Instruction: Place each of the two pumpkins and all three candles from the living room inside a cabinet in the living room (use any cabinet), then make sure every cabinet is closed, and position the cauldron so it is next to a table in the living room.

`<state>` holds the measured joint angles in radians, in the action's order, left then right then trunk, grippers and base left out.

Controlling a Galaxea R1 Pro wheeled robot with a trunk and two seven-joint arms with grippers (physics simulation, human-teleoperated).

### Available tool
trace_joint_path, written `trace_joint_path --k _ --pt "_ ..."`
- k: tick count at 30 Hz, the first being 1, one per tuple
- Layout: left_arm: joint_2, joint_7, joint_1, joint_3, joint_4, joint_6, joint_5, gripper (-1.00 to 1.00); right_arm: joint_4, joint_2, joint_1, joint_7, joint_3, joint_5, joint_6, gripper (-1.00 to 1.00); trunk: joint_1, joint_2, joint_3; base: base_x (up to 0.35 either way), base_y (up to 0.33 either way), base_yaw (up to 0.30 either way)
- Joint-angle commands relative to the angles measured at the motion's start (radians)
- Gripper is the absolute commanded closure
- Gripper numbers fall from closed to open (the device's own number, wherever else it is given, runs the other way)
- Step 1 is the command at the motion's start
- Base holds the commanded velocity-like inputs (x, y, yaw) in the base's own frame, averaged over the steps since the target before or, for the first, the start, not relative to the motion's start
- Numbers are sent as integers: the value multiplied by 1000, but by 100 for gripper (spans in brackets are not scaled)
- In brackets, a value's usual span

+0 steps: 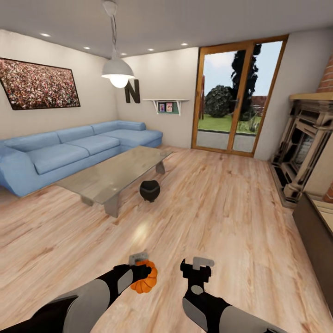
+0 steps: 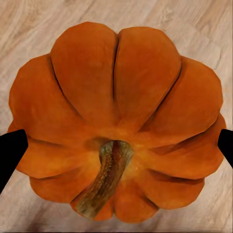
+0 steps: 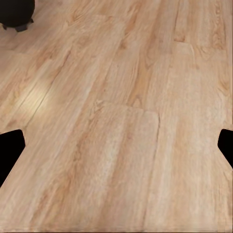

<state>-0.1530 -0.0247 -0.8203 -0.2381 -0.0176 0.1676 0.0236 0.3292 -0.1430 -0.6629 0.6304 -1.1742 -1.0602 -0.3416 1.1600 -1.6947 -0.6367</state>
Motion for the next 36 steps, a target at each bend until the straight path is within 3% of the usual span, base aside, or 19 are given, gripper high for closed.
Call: trace_joint_path --k 1,25,36 --pt "-1 -3 0 -7 -2 6 2 100 1 0 -1 5 -8 -9 -4 -100 -1 -1 -1 -309 172 274" --pt "1 -1 0 -7 -2 6 1 100 1 0 0 5 -10 -9 -4 -100 -1 -1 -1 -247 242 275" --pt "1 -1 0 -7 -2 6 1 100 1 -1 0 5 -10 -9 -4 -100 -1 -1 -1 -45 314 274"
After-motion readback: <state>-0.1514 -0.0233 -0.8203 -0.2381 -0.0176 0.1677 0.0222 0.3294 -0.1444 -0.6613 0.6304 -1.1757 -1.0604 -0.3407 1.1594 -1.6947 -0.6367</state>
